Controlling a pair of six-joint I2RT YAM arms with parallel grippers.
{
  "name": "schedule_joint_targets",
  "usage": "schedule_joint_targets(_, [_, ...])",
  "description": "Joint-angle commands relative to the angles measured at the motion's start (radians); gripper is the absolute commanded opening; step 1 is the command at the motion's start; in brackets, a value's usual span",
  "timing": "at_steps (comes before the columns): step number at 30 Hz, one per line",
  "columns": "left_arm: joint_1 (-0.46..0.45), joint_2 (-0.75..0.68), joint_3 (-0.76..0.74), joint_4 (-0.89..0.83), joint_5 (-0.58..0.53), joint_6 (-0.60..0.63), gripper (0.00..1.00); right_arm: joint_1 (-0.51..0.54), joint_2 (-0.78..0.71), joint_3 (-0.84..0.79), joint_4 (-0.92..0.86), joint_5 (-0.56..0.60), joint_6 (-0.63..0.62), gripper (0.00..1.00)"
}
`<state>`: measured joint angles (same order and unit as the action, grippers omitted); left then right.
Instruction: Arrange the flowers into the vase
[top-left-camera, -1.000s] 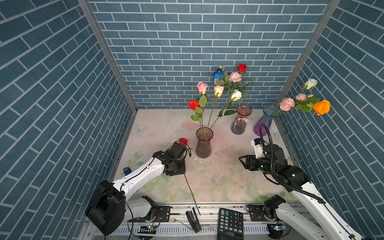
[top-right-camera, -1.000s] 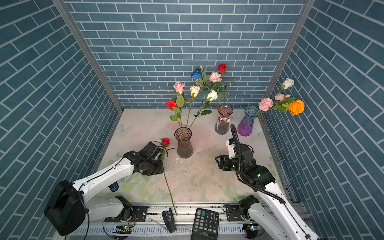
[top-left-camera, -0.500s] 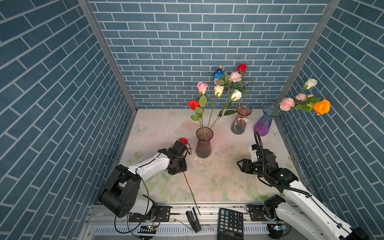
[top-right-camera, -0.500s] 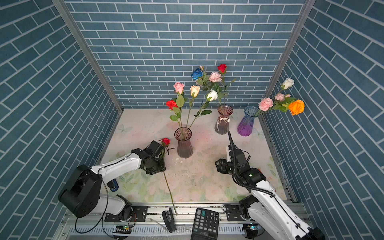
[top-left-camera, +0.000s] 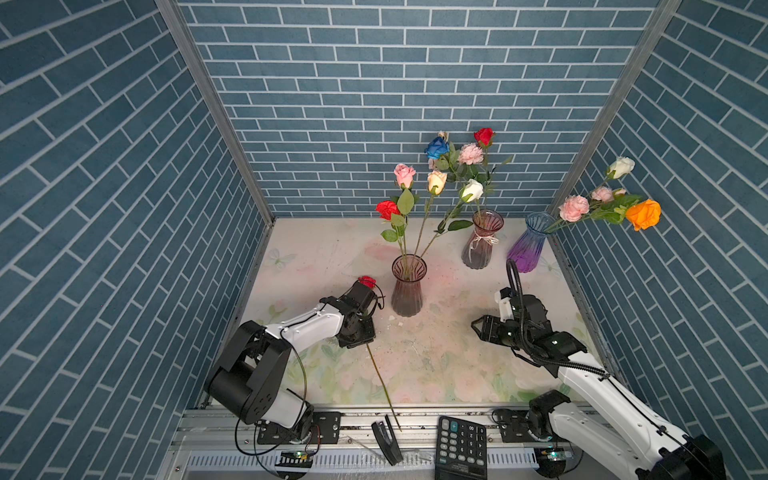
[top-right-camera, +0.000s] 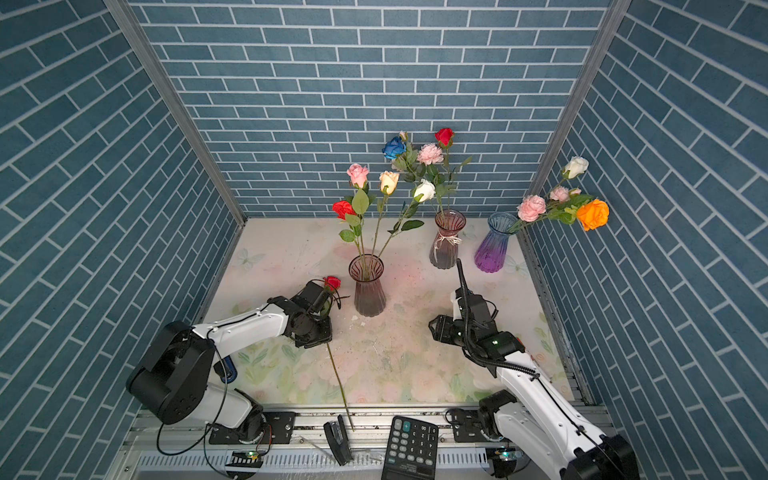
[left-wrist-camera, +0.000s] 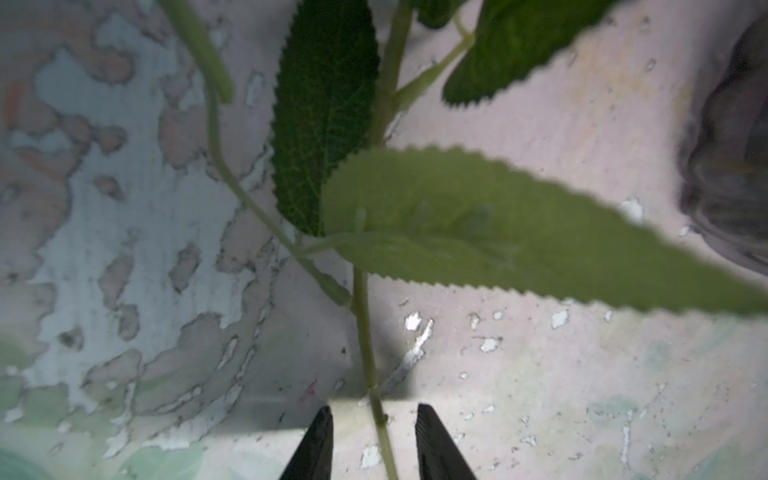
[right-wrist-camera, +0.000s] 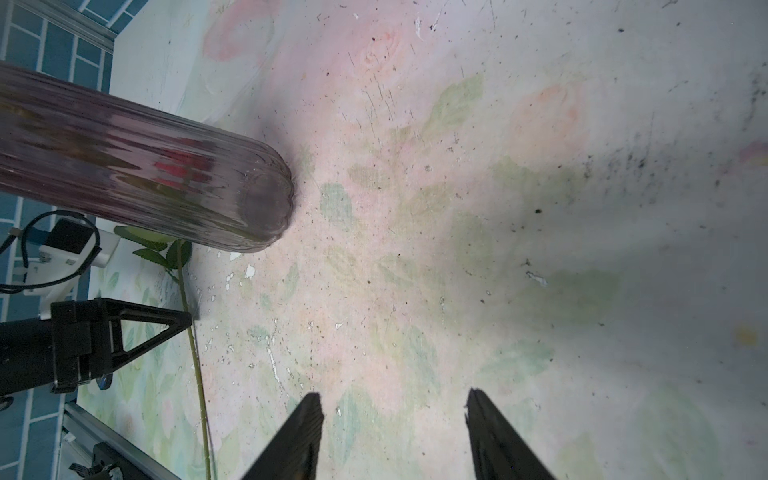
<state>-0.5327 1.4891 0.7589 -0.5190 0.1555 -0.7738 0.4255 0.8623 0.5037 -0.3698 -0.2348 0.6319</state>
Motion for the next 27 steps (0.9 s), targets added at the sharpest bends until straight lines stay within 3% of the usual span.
schedule_joint_targets(1, [0.006, 0.022, 0.009, -0.006, -0.008, 0.006, 0.31, -0.016, 0.016, -0.015, 0.033, -0.033, 0.024, 0.57])
schedule_joint_targets(8, [0.003, 0.066, 0.029, -0.019, -0.016, 0.02, 0.22, -0.034, 0.015, -0.024, 0.041, -0.043, 0.029, 0.56])
schedule_joint_targets(11, [0.003, 0.083, 0.031, -0.018, -0.019, 0.026, 0.12, -0.038, 0.002, -0.028, 0.04, -0.041, 0.031, 0.55])
schedule_joint_targets(13, [0.003, 0.079, 0.028, -0.015, -0.018, 0.027, 0.0, -0.039, -0.002, -0.031, 0.038, -0.038, 0.031, 0.56])
schedule_joint_targets(21, [0.006, -0.078, 0.014, -0.05, -0.059, 0.009, 0.0, -0.041, -0.029, 0.008, -0.001, -0.064, 0.017, 0.56])
schedule_joint_targets(27, [0.075, -0.254, 0.1, -0.127, -0.084, 0.077, 0.0, -0.039, -0.02, 0.169, -0.048, -0.149, -0.002, 0.56])
